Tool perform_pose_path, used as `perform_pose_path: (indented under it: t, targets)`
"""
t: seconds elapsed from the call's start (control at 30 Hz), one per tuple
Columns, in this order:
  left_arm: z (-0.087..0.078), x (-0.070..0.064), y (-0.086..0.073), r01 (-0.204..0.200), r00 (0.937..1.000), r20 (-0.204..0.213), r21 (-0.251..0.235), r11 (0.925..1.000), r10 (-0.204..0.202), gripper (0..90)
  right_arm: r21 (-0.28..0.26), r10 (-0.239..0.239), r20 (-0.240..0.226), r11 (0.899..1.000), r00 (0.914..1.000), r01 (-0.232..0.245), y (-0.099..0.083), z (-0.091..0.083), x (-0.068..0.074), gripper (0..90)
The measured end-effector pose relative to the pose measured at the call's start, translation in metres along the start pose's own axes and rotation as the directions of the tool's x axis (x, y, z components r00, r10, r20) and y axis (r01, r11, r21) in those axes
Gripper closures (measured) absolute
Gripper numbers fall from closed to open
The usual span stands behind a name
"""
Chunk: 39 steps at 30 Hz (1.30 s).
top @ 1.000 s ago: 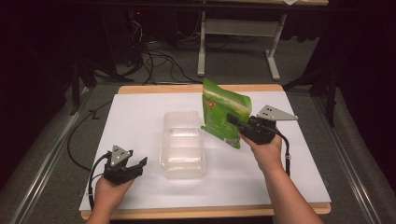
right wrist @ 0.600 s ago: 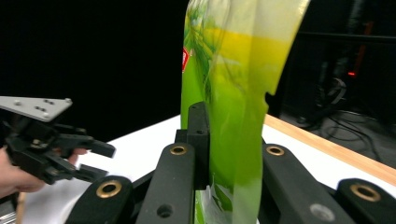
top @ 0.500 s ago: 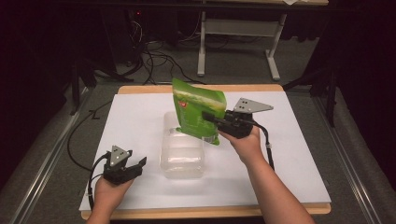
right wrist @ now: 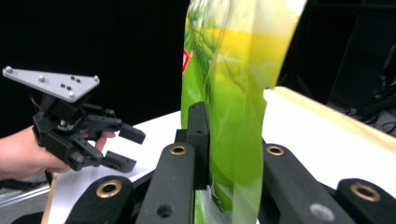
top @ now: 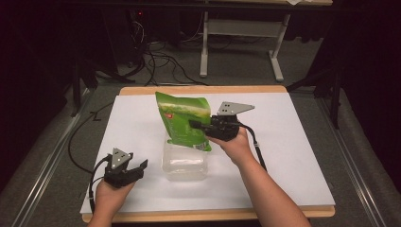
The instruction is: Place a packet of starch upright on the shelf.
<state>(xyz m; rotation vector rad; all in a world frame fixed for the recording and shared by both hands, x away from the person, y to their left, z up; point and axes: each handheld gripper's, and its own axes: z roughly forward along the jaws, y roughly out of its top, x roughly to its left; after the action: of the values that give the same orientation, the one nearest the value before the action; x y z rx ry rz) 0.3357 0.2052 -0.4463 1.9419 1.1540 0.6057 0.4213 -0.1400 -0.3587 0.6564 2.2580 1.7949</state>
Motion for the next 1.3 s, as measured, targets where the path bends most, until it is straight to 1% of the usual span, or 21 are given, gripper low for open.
perform_pose_path:
  t: [0.13,0.27,0.43,0.5,0.67,0.83,0.9,1.03,1.1,1.3]
  targets:
    - [0.0,0.001,-0.001,0.01,0.9999,-0.007,0.004,0.9999,-0.01,37.8,0.036,0.0,-0.016,0.999,0.9999,0.0,-0.002,0.009,-0.004,82.3]
    - [0.0,0.002,-0.001,0.018,0.9998,-0.012,0.005,0.9998,-0.018,37.8,0.046,0.017,-0.024,0.999,0.9996,-0.016,-0.003,0.015,-0.01,82.2]
    - [-0.001,0.003,-0.002,0.021,0.9997,-0.014,0.003,0.9998,-0.021,37.7,0.039,0.037,-0.046,0.999,0.9983,-0.036,-0.006,0.019,-0.015,82.3]
    - [-0.001,0.003,-0.002,0.021,0.9997,-0.015,0.004,0.9998,-0.021,37.7,0.032,0.048,-0.062,0.998,0.9969,-0.046,-0.008,0.019,-0.017,82.3]
    - [0.0,0.002,-0.002,0.02,0.9997,-0.013,0.006,0.9998,-0.019,37.7,0.028,0.052,-0.073,0.998,0.996,-0.05,-0.011,0.021,-0.016,82.3]
    - [0.0,0.002,-0.002,0.018,0.9997,-0.015,0.006,0.9998,-0.018,37.7,0.019,0.076,-0.076,0.997,0.9943,-0.074,-0.016,0.02,-0.018,82.3]
    - [0.0,0.002,-0.002,0.017,0.9997,-0.014,0.006,0.9998,-0.017,37.7,0.006,0.086,-0.078,0.996,0.9932,-0.085,-0.019,0.018,-0.02,82.4]
    - [0.0,0.002,-0.002,0.019,0.9997,-0.014,0.006,0.9998,-0.018,37.7,0.006,0.089,-0.079,0.996,0.9929,-0.089,-0.02,0.018,-0.02,82.4]
    - [0.0,0.002,-0.002,0.019,0.9997,-0.013,0.007,0.9998,-0.019,37.7,0.007,0.083,-0.078,0.997,0.9935,-0.082,-0.021,0.019,-0.019,82.4]
    - [0.0,0.001,-0.002,0.017,0.9998,-0.012,0.007,0.9998,-0.017,37.7,0.013,0.092,-0.073,0.996,0.993,-0.092,-0.022,0.019,-0.019,82.5]
